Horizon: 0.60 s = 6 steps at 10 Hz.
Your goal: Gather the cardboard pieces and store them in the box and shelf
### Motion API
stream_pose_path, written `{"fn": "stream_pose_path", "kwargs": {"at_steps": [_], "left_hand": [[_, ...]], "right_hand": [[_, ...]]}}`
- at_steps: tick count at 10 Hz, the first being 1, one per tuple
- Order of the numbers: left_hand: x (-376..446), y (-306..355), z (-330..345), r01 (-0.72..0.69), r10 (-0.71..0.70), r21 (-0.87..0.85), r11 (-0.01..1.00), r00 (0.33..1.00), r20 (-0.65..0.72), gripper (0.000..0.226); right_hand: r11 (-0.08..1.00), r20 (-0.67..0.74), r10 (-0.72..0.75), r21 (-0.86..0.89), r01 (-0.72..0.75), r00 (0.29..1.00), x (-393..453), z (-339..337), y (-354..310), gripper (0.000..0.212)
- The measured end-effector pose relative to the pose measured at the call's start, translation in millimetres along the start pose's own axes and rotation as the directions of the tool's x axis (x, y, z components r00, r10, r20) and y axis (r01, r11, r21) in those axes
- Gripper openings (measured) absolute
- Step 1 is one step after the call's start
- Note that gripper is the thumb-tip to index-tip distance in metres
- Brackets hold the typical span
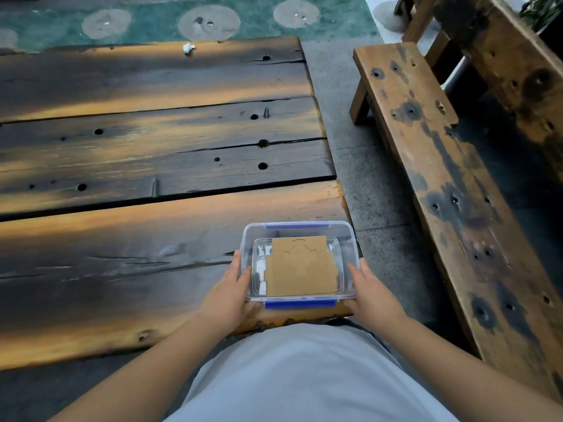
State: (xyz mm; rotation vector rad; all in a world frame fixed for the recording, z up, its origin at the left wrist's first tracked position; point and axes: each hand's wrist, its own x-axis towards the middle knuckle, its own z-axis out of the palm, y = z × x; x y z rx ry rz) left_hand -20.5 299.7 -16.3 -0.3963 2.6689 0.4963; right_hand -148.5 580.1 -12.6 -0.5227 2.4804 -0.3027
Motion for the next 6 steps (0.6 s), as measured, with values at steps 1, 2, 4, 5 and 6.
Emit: {"fn": "stream_pose_path", "kwargs": {"at_steps": [1,2,4,5,6], "left_hand": [[4,3,-2,0.043,-0.043,0.058,0.997,0.999,0.011,0.075],[6,7,-8,0.059,-0.060,0.076,0.995,0.998,0.012,0.074],[20,10,-24,0.100,-0.098,0.120,0.988,0.995,-0.025,0.081],[27,12,-34,0.110,-0.107,0.115,0.987,0.994,-0.032,0.079],[30,12,-35,0.103,-0.103,0.145,0.984,0.995,-0.007,0.086]], "right_hand": [[1.000,-0.047,-0.006,-0.008,0.005,0.999,8,1,0,0.043],[0.997,-0.014,0.017,-0.072,-0.018,1.000,22,-3,2,0.066],[0.992,-0.035,-0.003,-0.125,-0.002,0.999,52,-13,-1,0.076],[0.991,-0.042,-0.003,-0.131,-0.003,0.999,61,-20,-8,0.077],[0.991,-0.039,-0.022,-0.131,0.016,0.999,66,-21,-9,0.085]]}}
